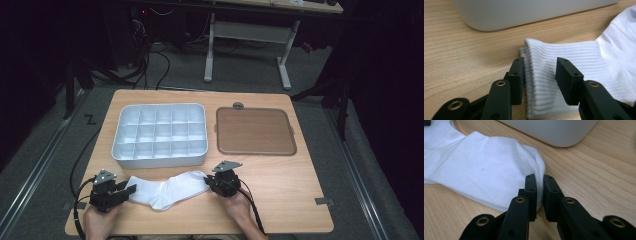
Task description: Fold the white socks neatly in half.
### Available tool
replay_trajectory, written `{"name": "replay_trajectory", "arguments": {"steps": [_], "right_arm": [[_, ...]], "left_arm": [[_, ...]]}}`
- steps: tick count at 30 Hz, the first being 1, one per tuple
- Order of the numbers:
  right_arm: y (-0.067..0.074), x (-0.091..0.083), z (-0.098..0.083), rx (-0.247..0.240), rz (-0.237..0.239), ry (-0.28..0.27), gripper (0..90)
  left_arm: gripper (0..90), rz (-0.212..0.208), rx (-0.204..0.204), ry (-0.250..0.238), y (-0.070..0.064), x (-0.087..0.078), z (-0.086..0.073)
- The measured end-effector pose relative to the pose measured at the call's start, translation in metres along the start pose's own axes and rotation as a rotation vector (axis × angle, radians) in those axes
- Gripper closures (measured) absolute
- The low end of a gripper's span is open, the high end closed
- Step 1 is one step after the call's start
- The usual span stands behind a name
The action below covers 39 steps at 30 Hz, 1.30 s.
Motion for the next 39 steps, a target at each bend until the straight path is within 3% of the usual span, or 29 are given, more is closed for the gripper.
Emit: {"name": "replay_trajectory", "arguments": {"steps": [8, 17, 39], "right_arm": [[-0.004, -0.007, -0.006, 0.004, -0.016, -0.009, 83.7], [-0.013, -0.017, -0.014, 0.02, -0.04, -0.018, 83.7], [-0.039, -0.05, -0.039, 0.086, -0.106, -0.04, 83.6]], "left_arm": [[63.3, -0.021, 0.016, 0.016, -0.012, 0.005, -0.005], [69.0, -0.053, -0.014, 0.019, -0.022, 0.009, -0.007], [69.8, -0.122, 0.021, 0.047, -0.063, 0.027, -0.024]]}}
Point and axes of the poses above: each handheld gripper's, and its own axes: x roughly forward along the jaws, z roughly out of its top, y roughly to its left, the point moved 8 cm from there along x, roughly forward along the jaws, and after that the axes turned 8 degrees about z, right-handed, at the moved point
